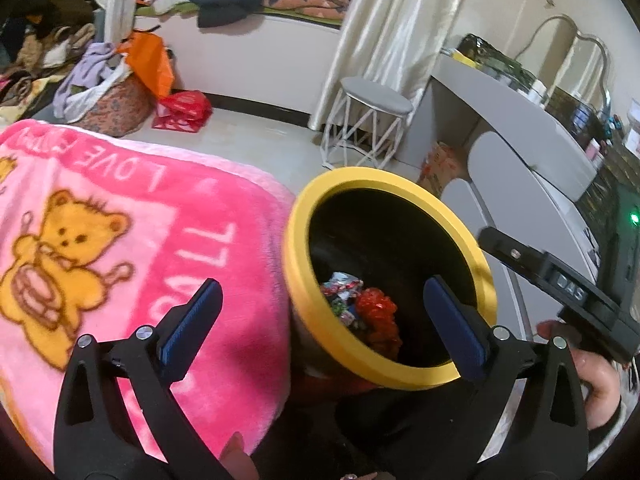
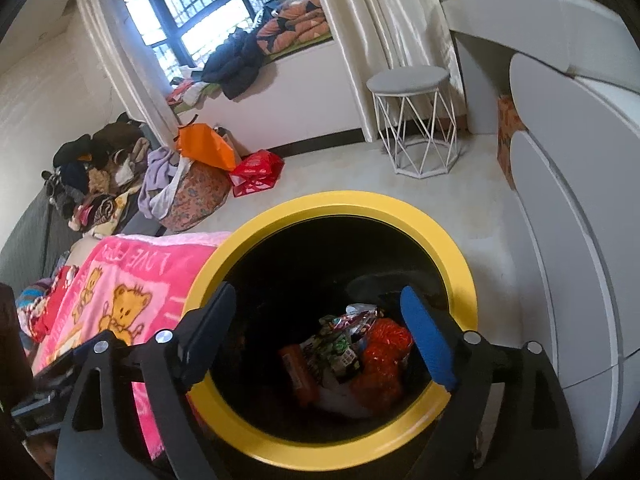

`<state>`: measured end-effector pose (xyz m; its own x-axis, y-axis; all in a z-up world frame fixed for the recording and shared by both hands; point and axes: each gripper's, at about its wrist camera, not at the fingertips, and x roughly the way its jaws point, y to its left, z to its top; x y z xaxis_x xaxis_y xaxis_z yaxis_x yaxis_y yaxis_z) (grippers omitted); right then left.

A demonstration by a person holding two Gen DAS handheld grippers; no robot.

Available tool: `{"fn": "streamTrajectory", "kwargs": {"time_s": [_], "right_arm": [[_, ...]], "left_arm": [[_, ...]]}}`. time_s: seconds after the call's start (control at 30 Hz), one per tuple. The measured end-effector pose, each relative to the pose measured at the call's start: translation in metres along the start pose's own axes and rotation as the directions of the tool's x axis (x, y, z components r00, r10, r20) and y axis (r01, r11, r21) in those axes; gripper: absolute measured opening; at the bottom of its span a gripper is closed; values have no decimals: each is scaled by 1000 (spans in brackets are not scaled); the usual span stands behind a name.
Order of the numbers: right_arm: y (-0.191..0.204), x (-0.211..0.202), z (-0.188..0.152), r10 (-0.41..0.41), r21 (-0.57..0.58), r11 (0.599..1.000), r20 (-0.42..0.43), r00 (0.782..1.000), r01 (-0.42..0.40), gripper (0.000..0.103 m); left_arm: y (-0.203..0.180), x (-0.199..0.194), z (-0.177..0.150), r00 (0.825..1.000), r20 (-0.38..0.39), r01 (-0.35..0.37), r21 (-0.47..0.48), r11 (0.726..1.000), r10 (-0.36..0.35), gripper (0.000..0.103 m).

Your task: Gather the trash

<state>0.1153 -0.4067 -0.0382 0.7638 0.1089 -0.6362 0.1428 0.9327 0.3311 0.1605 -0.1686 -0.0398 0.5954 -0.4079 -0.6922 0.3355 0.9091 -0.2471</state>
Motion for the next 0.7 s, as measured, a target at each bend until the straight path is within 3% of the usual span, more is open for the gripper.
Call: {"fn": "streamTrajectory", "kwargs": {"time_s": [0.33, 0.53, 0.7], "right_arm": [[33, -26, -17, 29, -76, 997, 41, 999, -26, 94], [57, -48, -31, 66, -134, 990, 135, 989, -47, 97], [72, -70, -46, 78, -177, 984, 268, 960, -30, 97]], "left_arm": [[26, -39, -3, 991, 76, -111, -40, 993, 114, 93], [38, -72, -16, 968, 169, -182, -53, 982, 188, 93], [43, -99, -33, 940, 252, -225, -44, 973, 229, 93]]}}
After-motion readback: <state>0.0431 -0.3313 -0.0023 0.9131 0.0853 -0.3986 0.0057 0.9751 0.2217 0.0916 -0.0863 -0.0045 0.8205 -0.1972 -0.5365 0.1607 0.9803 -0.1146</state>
